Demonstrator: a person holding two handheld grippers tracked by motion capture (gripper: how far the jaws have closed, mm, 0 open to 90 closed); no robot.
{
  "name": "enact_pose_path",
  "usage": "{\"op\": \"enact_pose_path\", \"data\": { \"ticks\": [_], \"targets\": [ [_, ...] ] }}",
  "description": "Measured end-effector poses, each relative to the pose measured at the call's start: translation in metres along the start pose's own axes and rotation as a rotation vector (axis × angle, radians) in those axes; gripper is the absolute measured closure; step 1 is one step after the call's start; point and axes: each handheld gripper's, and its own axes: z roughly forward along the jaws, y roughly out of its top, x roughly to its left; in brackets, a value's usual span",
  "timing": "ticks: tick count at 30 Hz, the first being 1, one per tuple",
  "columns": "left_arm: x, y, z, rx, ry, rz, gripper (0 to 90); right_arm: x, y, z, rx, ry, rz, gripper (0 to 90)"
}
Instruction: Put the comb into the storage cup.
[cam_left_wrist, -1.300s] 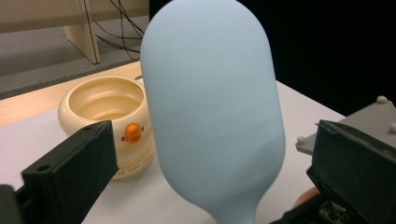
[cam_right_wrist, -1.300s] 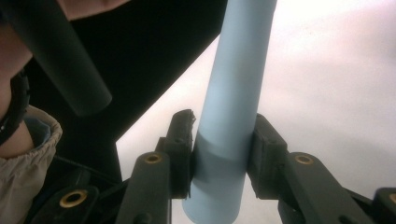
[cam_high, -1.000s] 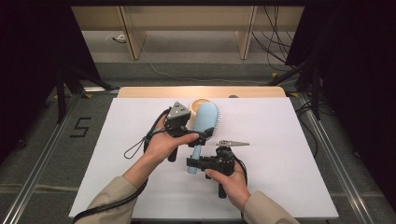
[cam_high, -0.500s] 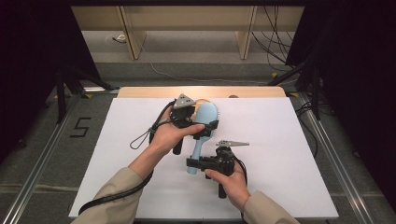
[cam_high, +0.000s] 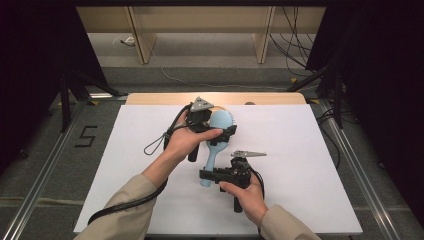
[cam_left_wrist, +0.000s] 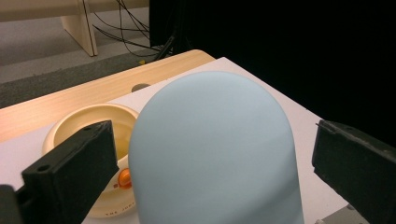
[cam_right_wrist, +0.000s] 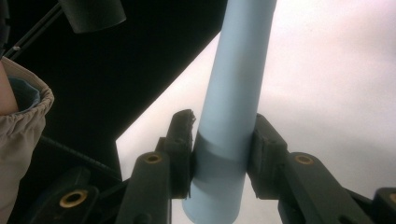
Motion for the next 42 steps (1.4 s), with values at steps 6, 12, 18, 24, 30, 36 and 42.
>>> {"op": "enact_pose_path", "data": {
  "ticks": [6, 12, 18, 24, 30, 36, 42],
  "targets": [
    [0.0, 0.0006, 0.0024, 0.006, 0.001, -0.004, 0.0, 0.0002, 0.0002, -0.0002, -0.002, 0.0, -0.002, 65.9],
    [0.0019, 0.0001, 0.005, 0.013, 0.001, -0.017, 0.4, 0.0002, 0.0001, 0.0, 0.0, -0.001, -0.002, 65.9],
    [0.0024, -0.0009, 0.0068, 0.02, 0.005, -0.036, 2.1, 0.0004, 0.0002, -0.0001, 0.0, -0.003, -0.004, 65.9],
    [0.0038, -0.002, 0.0085, 0.03, 0.008, -0.05, 4.9, 0.0008, 0.0001, 0.0001, 0.003, -0.001, -0.007, 65.9],
    [0.004, -0.0038, 0.0087, 0.048, 0.011, -0.083, 13.5, 0.0006, 0.0, 0.0001, 0.002, -0.006, -0.004, 65.8],
    [0.002, -0.0037, 0.0073, 0.05, 0.004, -0.104, 18.5, 0.0005, 0.0, -0.0001, 0.002, -0.009, -0.003, 65.9],
    [-0.0004, -0.0043, 0.0042, 0.032, -0.002, -0.101, 19.3, 0.001, -0.0004, 0.0, -0.001, -0.028, -0.031, 65.8]
  ]
}}
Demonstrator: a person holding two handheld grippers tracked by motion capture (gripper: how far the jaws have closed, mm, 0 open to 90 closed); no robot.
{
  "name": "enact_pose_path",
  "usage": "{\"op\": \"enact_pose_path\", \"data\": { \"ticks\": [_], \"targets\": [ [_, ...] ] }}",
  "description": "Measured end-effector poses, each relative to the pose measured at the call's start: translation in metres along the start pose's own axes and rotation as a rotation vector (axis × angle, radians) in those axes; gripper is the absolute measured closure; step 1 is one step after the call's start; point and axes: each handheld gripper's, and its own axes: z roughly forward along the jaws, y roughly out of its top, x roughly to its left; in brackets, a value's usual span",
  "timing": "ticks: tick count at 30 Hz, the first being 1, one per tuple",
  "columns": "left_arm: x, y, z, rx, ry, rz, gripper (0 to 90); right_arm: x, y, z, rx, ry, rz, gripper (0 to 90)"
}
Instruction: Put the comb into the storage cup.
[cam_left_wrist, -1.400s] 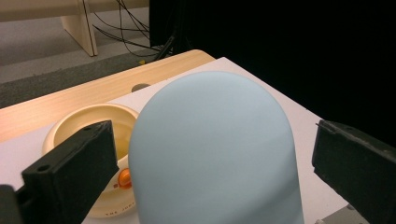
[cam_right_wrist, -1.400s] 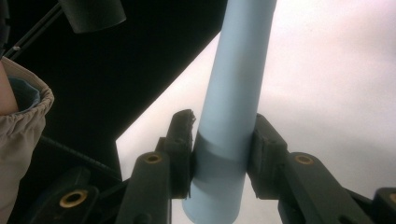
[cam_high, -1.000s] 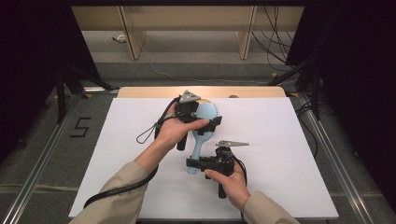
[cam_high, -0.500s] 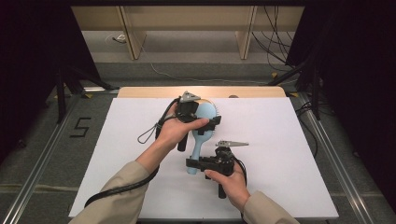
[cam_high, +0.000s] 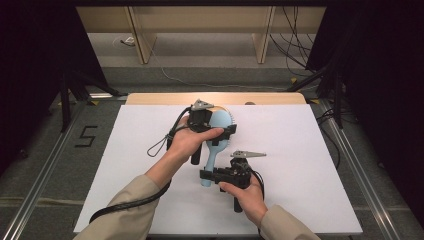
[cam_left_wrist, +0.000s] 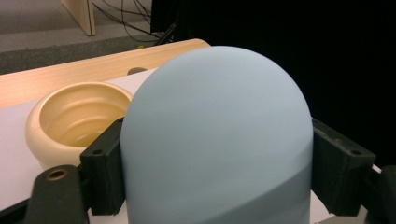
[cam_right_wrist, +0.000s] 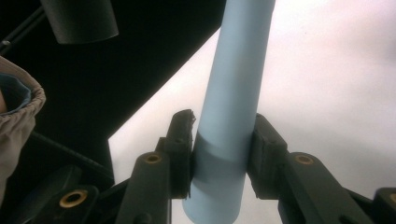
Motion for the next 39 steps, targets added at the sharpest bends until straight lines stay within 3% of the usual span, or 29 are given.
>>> {"op": "enact_pose_path", "data": {
  "ticks": [5, 13, 21, 30, 35, 39],
  "targets": [
    [0.0, -0.001, -0.004, -0.025, -0.01, 0.005, 19.5, 0.0, 0.0, 0.0, -0.003, -0.021, -0.024, 65.7],
    [0.001, -0.002, -0.008, -0.041, 0.006, -0.004, 19.6, -0.001, 0.0, 0.0, -0.001, -0.052, -0.047, 65.6],
    [-0.005, -0.003, -0.008, -0.05, -0.003, 0.039, 19.6, -0.001, 0.0, 0.0, -0.006, -0.062, -0.051, 64.6],
    [-0.009, -0.008, -0.01, -0.086, -0.005, 0.078, 19.7, 0.001, 0.002, -0.001, -0.019, -0.141, -0.104, 54.3],
    [-0.009, -0.009, -0.013, -0.12, -0.005, 0.097, 19.7, 0.002, 0.005, -0.002, -0.051, -0.221, -0.134, 37.4],
    [-0.008, -0.01, -0.015, -0.148, 0.012, 0.105, 19.7, 0.003, 0.007, -0.004, -0.061, -0.272, -0.177, 31.0]
  ]
}}
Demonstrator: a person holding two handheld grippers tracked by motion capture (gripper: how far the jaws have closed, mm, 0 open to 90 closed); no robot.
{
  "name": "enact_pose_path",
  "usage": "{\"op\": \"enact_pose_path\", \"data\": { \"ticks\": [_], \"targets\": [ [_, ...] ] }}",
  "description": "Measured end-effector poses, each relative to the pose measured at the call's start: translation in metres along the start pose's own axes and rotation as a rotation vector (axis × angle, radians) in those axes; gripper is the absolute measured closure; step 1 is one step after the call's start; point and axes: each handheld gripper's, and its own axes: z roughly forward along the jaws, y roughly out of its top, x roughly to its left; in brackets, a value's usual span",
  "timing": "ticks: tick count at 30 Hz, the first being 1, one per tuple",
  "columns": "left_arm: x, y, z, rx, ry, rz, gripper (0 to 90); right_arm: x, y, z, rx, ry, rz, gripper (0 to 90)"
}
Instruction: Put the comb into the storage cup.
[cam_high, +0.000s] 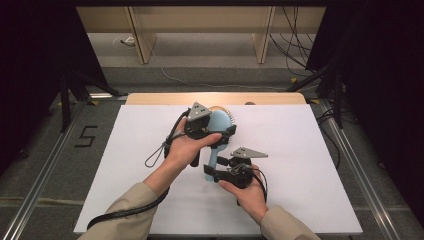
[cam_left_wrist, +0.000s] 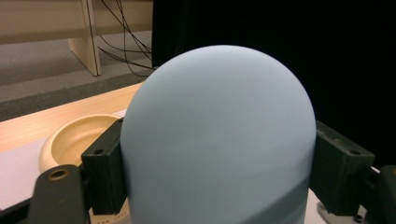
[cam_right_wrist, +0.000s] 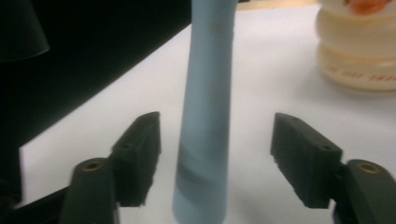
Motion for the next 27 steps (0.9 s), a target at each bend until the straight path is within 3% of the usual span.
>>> {"op": "enact_pose_path", "data": {
  "ticks": [5, 6, 7, 12, 21, 27],
  "targets": [
    [0.003, -0.002, -0.001, -0.039, 0.026, -0.004, 19.7, 0.0, 0.003, -0.003, -0.017, -0.046, -0.065, 23.1],
    [0.004, -0.003, -0.001, -0.047, 0.037, -0.001, 19.7, 0.0, 0.005, -0.005, -0.026, -0.05, -0.096, 20.4],
    [0.004, -0.003, -0.001, -0.053, 0.047, -0.003, 19.7, 0.0, 0.005, -0.005, -0.026, -0.05, -0.096, 20.4],
    [0.009, -0.003, -0.003, -0.075, 0.08, 0.002, 19.7, -0.001, 0.007, -0.009, -0.031, -0.083, -0.191, 16.9],
    [0.014, -0.001, -0.005, -0.1, 0.11, 0.011, 19.7, -0.005, 0.007, -0.012, -0.009, -0.137, -0.255, 15.9],
    [0.017, 0.001, -0.008, -0.137, 0.122, 0.021, 19.7, -0.011, 0.007, -0.018, -0.011, -0.159, -0.244, 15.9]
  ]
}}
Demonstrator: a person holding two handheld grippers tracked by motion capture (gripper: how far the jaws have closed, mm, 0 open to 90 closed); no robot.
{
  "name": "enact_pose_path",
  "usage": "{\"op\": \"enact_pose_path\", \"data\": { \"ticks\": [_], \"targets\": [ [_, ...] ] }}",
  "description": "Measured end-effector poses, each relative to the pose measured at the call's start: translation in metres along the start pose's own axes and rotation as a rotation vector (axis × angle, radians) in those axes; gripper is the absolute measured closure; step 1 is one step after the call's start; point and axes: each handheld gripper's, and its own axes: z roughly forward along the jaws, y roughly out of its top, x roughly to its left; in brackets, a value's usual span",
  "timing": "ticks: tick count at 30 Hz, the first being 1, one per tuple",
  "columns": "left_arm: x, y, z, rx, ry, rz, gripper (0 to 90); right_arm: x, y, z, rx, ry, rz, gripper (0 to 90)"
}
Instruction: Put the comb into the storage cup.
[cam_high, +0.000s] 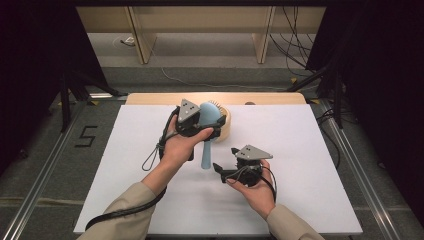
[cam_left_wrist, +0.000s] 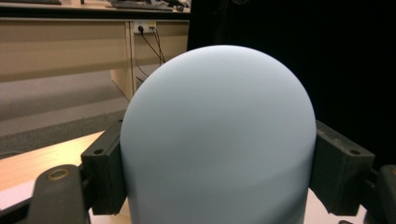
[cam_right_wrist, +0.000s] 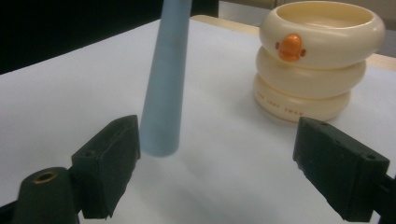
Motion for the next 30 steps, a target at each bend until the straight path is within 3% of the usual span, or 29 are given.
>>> {"op": "enact_pose_path", "data": {
  "ticks": [9, 30],
  "targets": [
    [0.005, 0.003, -0.002, -0.021, 0.017, 0.009, 19.7, -0.015, -0.006, -0.01, 0.019, -0.032, -0.01, 15.8],
    [0.016, 0.013, -0.007, -0.052, 0.026, 0.006, 19.7, -0.032, -0.014, -0.035, 0.014, -0.038, 0.01, 15.8]
  ]
}}
